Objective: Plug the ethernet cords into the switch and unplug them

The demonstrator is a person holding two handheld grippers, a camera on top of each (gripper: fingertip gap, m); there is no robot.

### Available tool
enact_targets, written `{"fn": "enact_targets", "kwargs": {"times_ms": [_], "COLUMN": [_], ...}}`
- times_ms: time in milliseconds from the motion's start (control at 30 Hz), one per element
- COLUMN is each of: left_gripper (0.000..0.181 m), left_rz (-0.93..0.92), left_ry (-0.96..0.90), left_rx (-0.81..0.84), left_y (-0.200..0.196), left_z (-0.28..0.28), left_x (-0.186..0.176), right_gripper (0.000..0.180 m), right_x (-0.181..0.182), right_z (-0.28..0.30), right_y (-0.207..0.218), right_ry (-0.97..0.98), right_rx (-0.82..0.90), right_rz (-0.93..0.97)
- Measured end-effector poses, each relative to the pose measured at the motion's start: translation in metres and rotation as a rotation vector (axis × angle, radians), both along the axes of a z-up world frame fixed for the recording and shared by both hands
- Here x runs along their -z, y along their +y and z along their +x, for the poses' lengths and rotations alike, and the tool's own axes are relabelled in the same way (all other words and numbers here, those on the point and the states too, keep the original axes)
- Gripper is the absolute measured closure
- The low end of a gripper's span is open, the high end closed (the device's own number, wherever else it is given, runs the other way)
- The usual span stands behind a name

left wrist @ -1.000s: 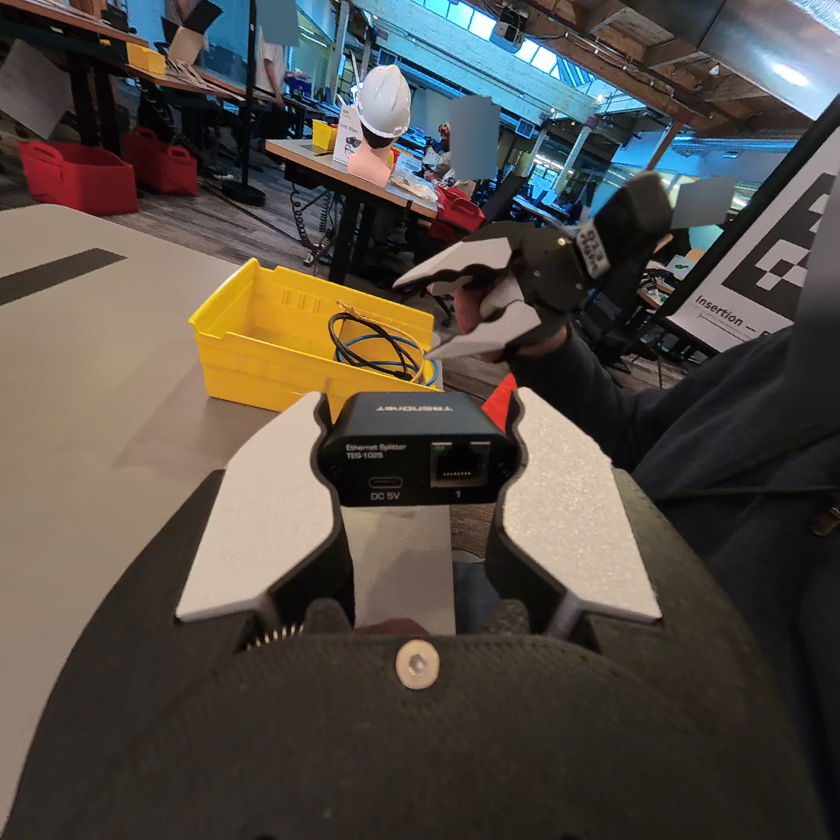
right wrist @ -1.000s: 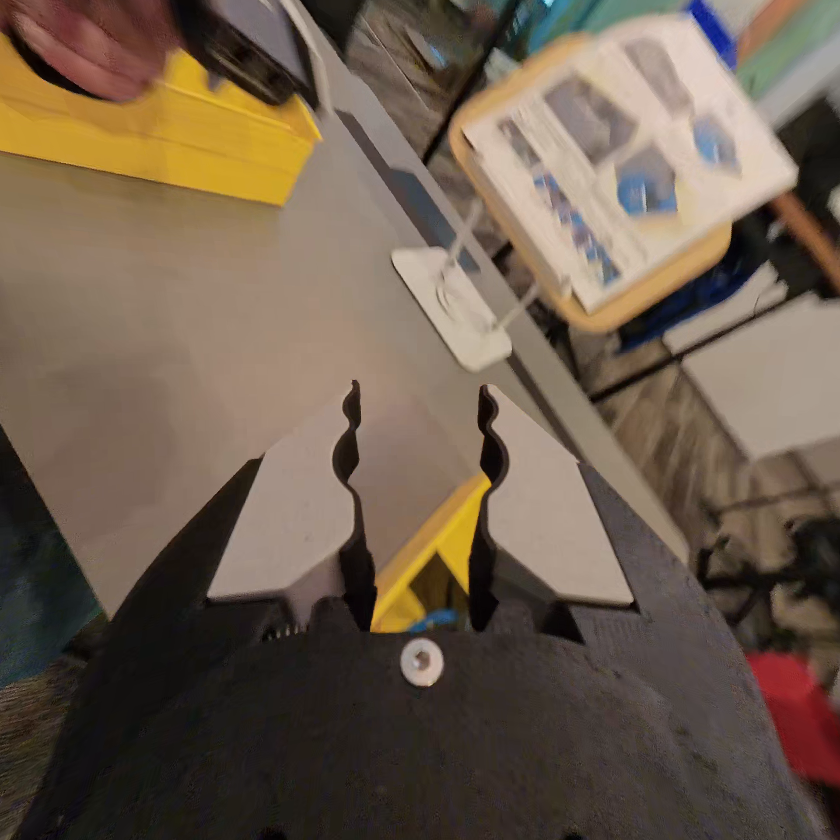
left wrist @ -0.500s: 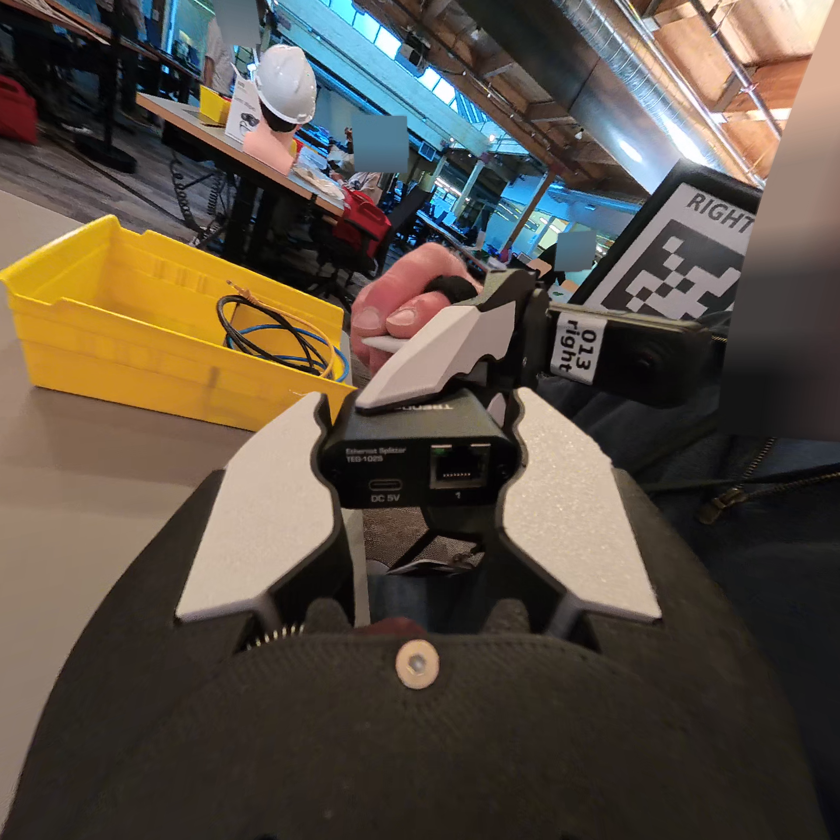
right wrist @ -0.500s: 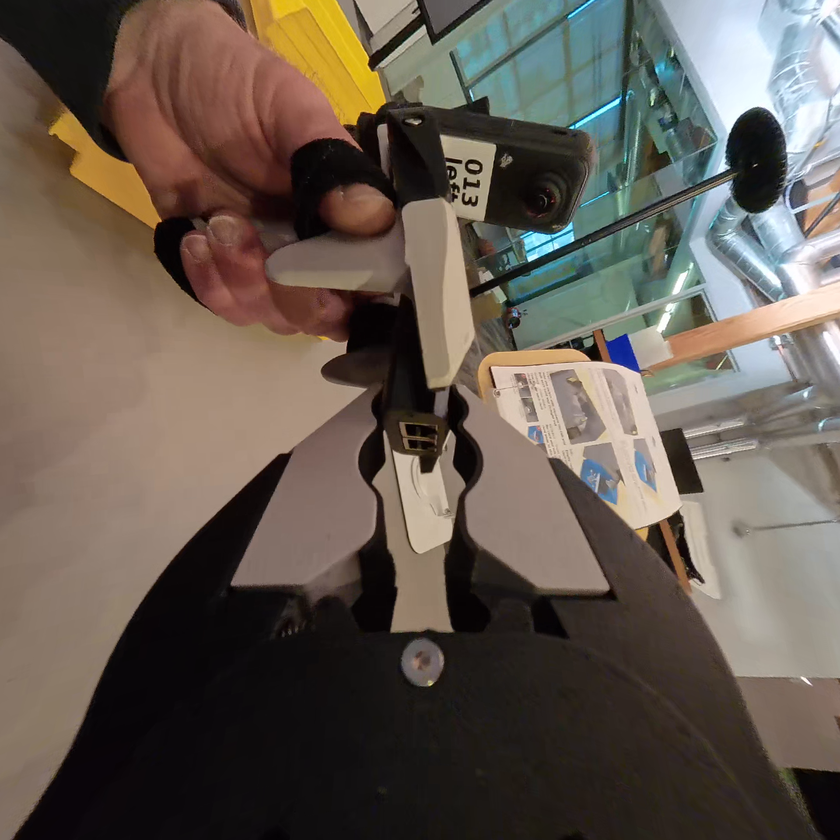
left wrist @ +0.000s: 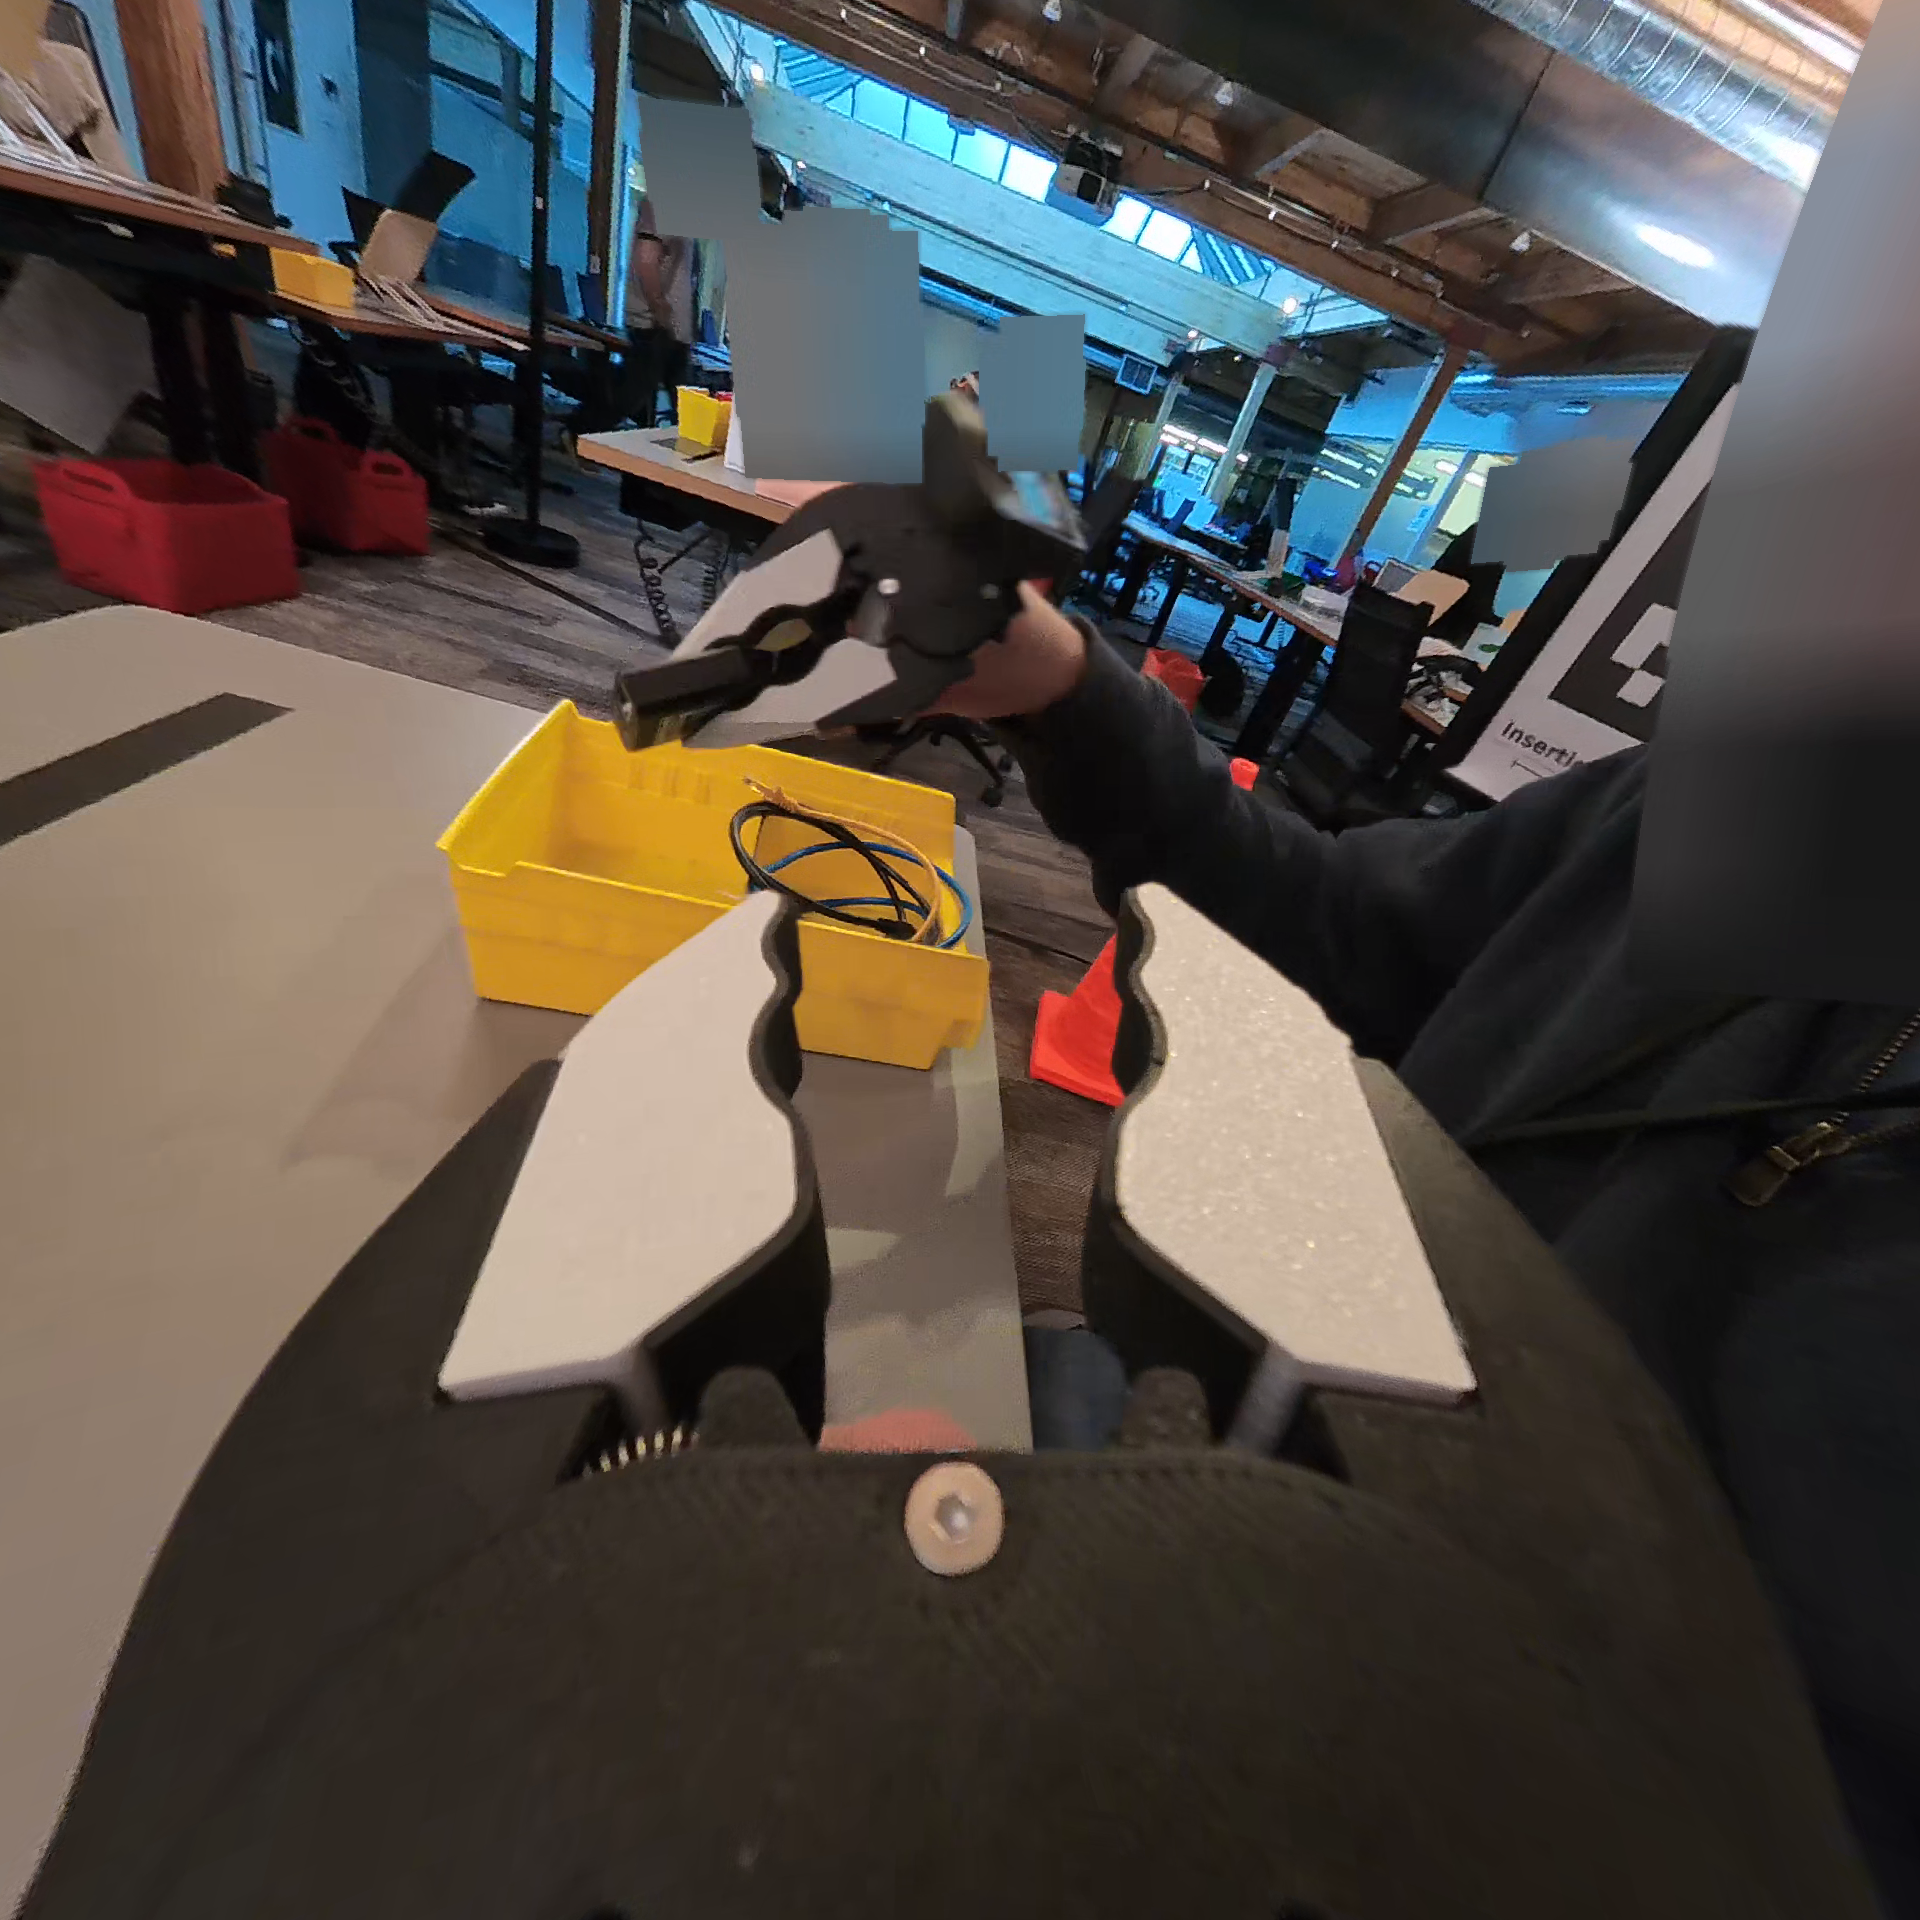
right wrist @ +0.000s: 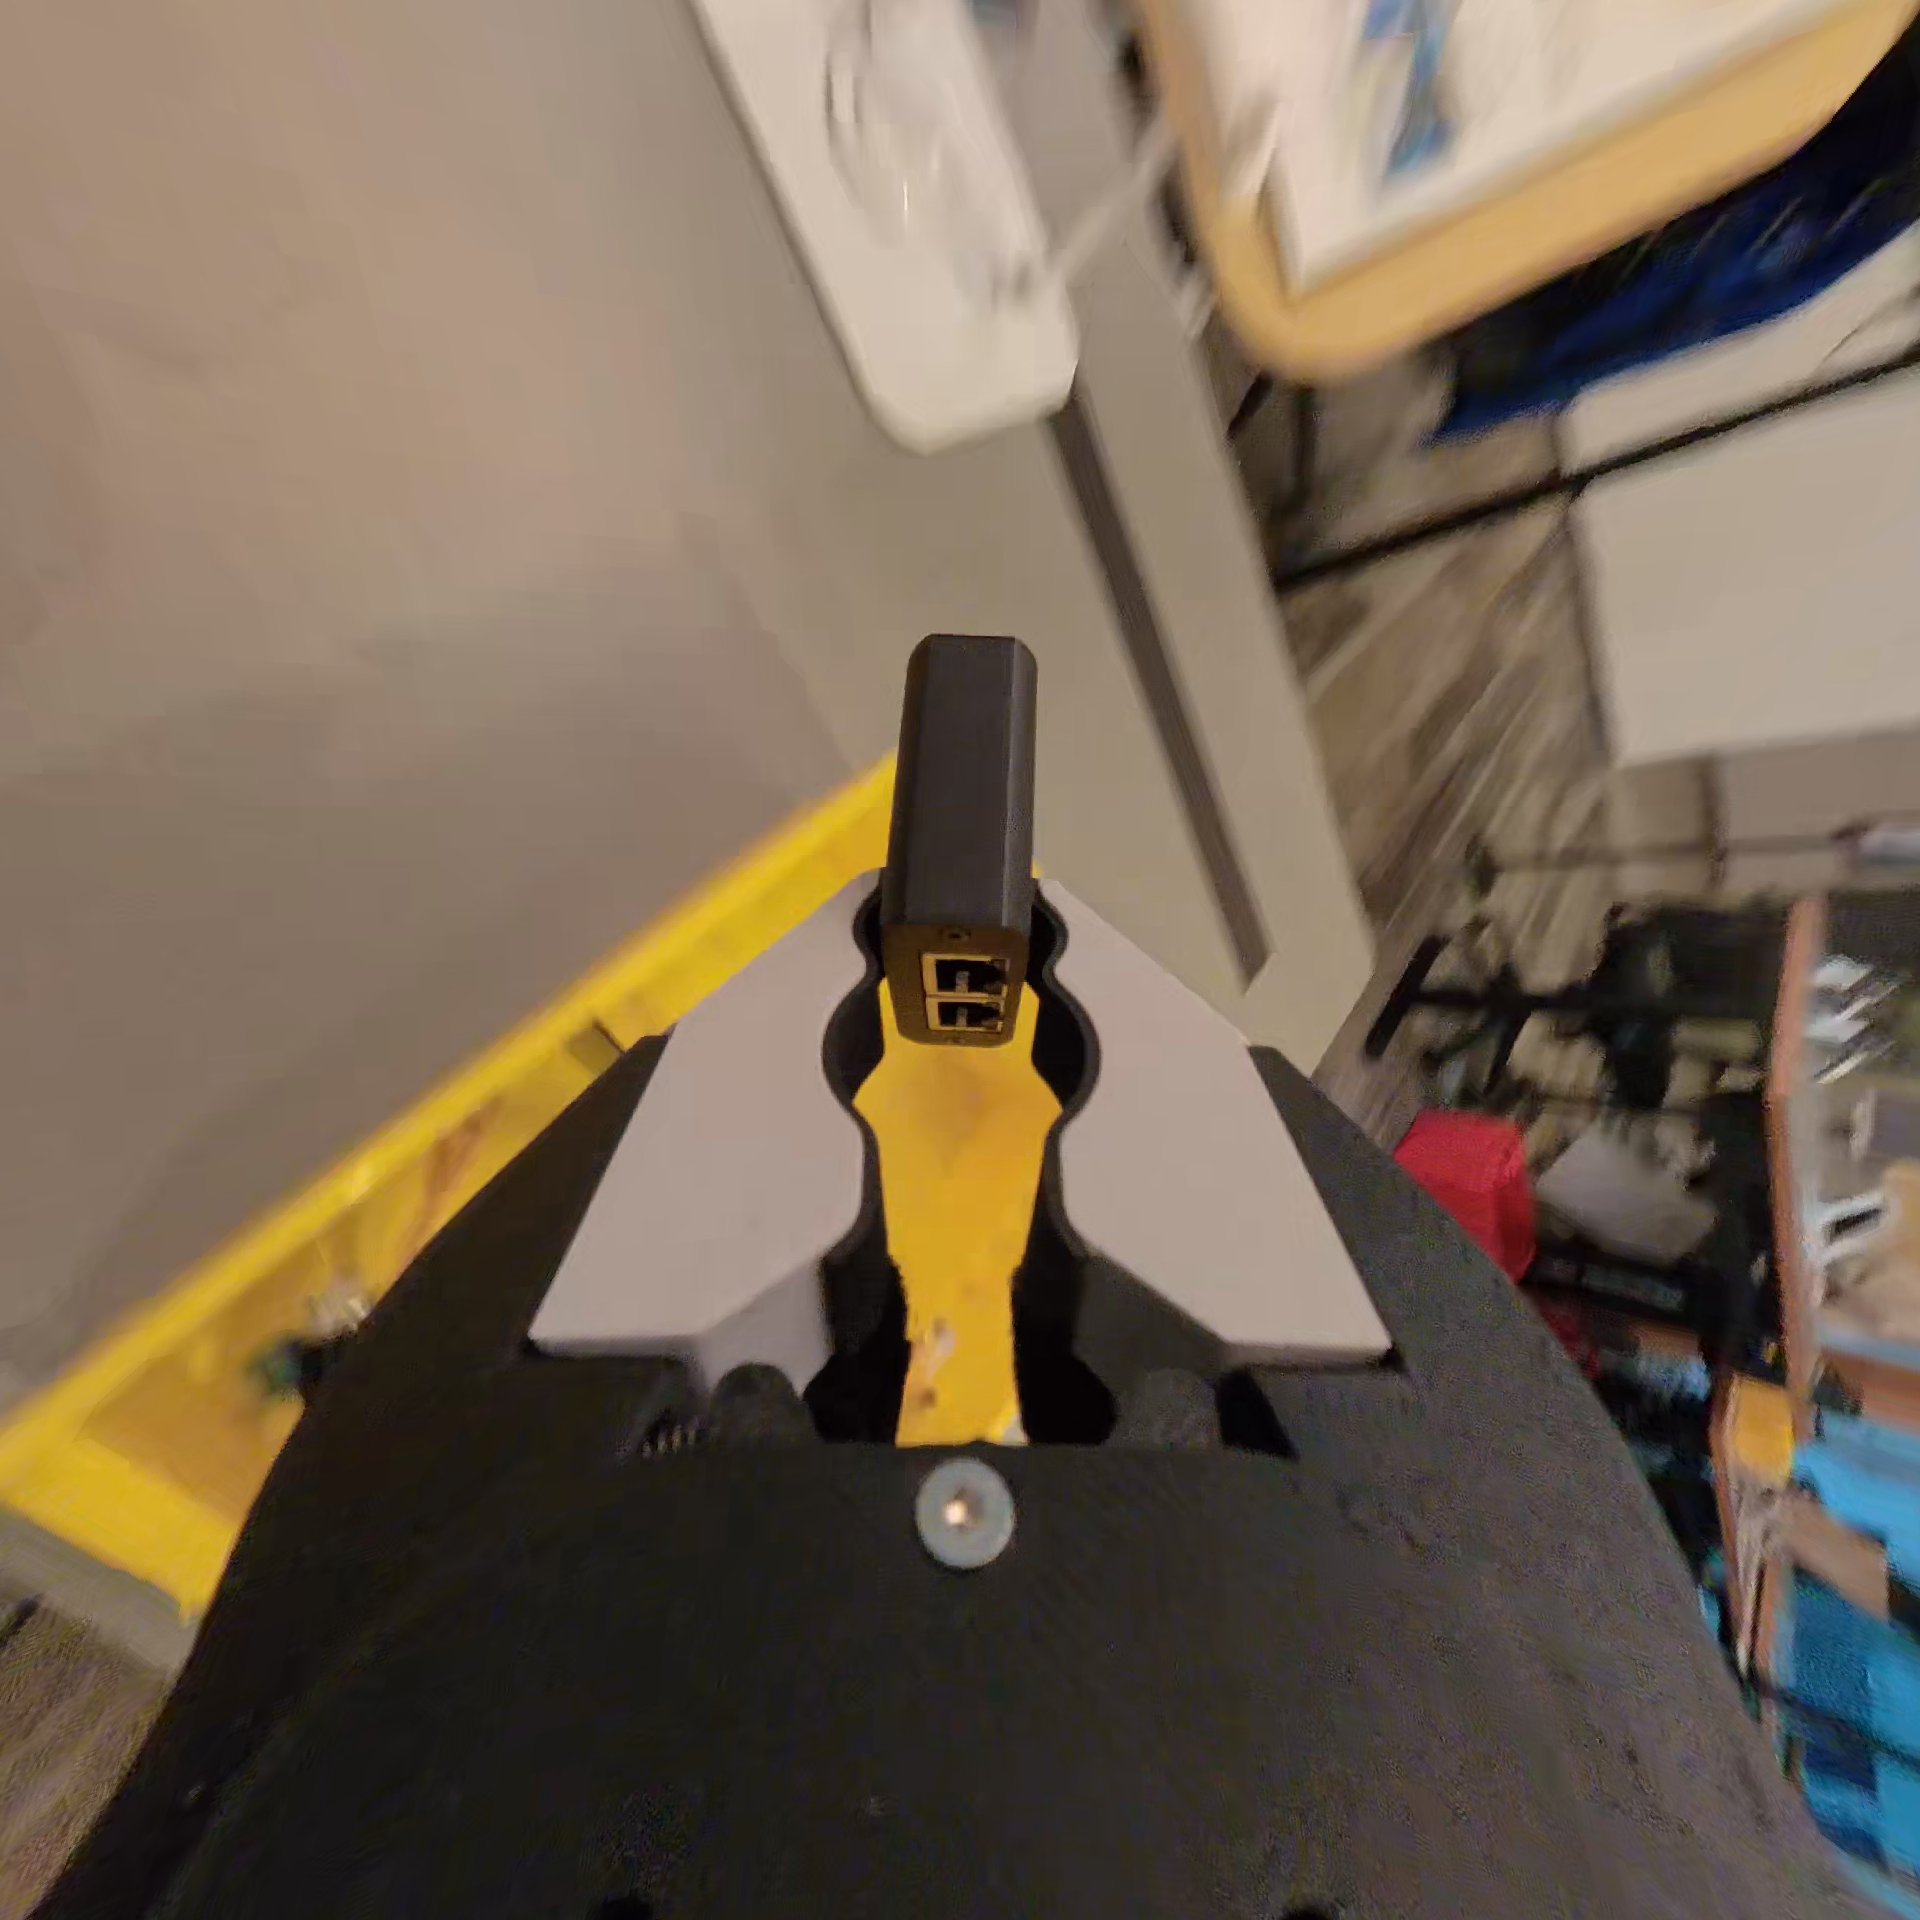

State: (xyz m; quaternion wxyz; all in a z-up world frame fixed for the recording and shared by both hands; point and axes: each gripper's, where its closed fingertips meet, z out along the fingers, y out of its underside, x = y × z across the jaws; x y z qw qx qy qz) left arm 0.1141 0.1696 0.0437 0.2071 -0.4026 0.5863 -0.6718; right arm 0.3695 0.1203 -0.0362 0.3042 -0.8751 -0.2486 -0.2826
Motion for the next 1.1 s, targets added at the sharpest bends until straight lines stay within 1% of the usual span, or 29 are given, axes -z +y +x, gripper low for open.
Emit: {"fn": "enact_targets", "kwargs": {"times_ms": [100,167,267,400,533,633,767,933,1100], "left_gripper": [0.125,0.124,0.124,0.124,0.124,0.124,0.124,0.123,0.123], "left_rz": [0.044,0.063,0.086,0.104,0.107,0.099,0.083,0.095,0.106], "left_ry": [-0.002,-0.001,0.006,0.013,0.018,0.021,0.026,0.019,0.014], "left_rx": [-0.01,-0.011,-0.013,-0.02,-0.031,-0.041,-0.053,-0.077,-0.102], "left_y": [0.0,-0.001,-0.002,0.001,0.006,0.012,0.019,0.027,0.035], "left_z": [-0.001,-0.001,-0.001,0.0,0.0,0.0,0.002,-0.001,-0.003], "left_x": [-0.001,-0.001,0.001,0.003,0.005,0.006,0.006,0.002,-0.001], "right_gripper": [0.157,0.157,0.157,0.157,0.158,0.158,0.156,0.155,0.154], "right_x": [0.041,0.07,0.105,0.14,0.165,0.169,0.166,0.151,0.131], "right_z": [0.051,0.071,0.094,0.111,0.11,0.112,0.105,0.098,0.095], "right_y": [-0.015,-0.022,-0.026,-0.027,-0.02,-0.024,-0.025,-0.029,-0.035], "right_ry": [0.008,0.025,0.003,-0.035,-0.001,-0.047,-0.011,0.043,0.07], "right_rx": [0.094,0.115,0.15,0.159,0.141,0.14,0.124,0.132,0.16], "right_rz": [-0.231,-0.367,-0.51,-0.625,-0.645,-0.691,-0.707,-0.699,-0.631]}}
